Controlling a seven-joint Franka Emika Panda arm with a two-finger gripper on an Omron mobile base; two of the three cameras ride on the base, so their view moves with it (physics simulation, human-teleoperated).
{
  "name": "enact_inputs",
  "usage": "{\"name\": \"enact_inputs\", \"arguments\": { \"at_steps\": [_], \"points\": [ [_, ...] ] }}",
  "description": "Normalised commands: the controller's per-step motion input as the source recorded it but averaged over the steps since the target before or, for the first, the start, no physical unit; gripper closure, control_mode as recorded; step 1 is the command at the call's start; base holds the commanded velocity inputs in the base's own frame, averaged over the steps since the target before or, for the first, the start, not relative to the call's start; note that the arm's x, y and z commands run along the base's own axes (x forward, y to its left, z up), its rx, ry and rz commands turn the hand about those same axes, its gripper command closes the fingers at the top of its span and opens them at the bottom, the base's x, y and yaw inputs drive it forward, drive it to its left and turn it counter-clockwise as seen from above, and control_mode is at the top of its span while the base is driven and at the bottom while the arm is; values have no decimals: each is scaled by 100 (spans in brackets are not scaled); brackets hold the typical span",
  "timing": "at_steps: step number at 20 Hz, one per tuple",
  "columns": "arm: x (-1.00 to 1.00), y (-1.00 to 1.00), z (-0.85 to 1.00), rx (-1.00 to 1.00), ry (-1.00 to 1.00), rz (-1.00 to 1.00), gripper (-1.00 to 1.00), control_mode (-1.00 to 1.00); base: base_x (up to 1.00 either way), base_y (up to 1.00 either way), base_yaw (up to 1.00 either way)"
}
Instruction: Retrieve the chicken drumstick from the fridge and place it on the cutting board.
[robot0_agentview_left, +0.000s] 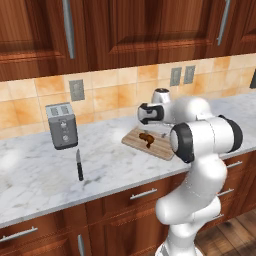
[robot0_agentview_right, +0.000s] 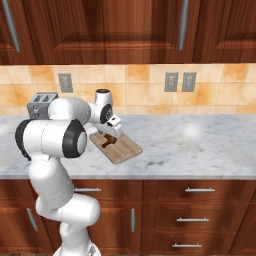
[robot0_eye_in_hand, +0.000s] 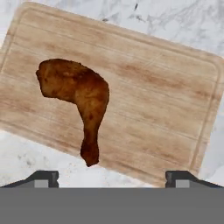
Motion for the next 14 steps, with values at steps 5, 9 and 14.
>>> {"name": "enact_inputs", "arguments": {
  "at_steps": [5,9,14],
  "points": [
    [-100,-46,13,-3,-16,-1,-100,-100,0,0,0],
    [-80,-48,98,16,-2,-2,-100,-100,0,0,0],
    [-63,1,82,-1,0,-7,-100,-100,0,0,0]
  ]
}}
